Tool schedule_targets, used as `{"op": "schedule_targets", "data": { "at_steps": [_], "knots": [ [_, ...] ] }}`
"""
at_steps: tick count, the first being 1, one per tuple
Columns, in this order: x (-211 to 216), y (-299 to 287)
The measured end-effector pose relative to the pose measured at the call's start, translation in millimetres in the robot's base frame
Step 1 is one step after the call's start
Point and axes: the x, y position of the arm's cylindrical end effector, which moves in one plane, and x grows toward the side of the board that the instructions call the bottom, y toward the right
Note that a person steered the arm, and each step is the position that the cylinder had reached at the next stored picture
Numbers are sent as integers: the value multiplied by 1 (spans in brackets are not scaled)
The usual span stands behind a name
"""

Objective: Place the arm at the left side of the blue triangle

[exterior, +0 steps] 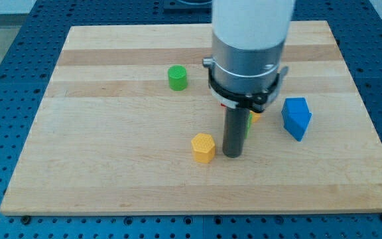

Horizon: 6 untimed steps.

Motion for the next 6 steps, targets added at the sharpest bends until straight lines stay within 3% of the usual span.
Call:
{"op": "schedule_targets", "data": {
  "at_steps": [2, 6],
  "knots": [
    [-3, 28],
    [-59, 68]
  ]
}}
